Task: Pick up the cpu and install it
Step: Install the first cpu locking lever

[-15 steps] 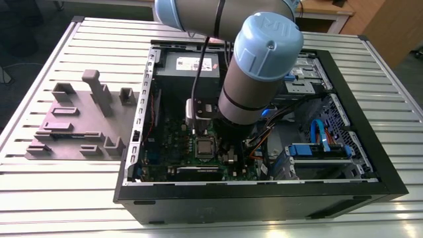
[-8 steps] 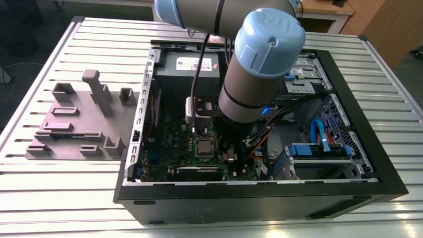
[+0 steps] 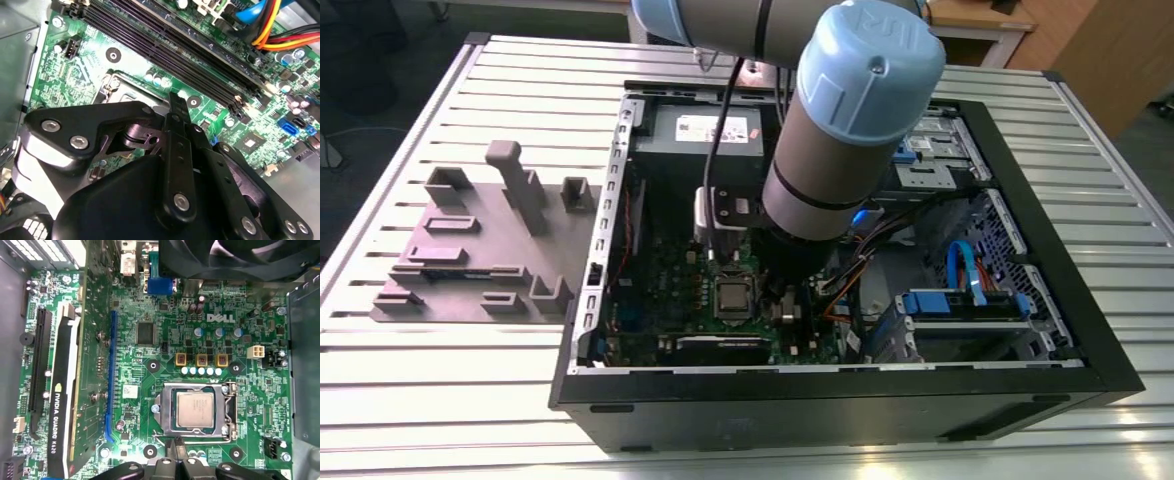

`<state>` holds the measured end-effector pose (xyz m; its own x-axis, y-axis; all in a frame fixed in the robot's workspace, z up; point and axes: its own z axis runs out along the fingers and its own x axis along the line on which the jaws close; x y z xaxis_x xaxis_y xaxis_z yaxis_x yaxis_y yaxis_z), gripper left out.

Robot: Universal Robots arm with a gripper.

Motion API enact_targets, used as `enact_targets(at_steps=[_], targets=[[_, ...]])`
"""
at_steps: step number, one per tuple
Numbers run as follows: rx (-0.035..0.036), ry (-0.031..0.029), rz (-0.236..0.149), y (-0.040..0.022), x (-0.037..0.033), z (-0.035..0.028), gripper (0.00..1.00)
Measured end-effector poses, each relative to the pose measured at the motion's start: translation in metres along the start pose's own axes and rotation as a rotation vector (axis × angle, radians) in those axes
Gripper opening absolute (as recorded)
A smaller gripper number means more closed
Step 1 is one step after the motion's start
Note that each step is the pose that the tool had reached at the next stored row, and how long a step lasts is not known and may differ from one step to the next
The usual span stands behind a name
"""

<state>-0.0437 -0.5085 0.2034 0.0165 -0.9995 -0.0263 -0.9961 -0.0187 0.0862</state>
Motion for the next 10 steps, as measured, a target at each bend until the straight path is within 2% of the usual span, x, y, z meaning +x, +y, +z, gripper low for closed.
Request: enact_targets(at_steps=[3, 10], targets=[[-0.0001, 0.0000, 0.000, 0.0004, -0.0001, -0.0049, 0.10], [-0.0001, -0.0001, 0.000, 0.0005, -0.0002, -0.0057, 0.10]])
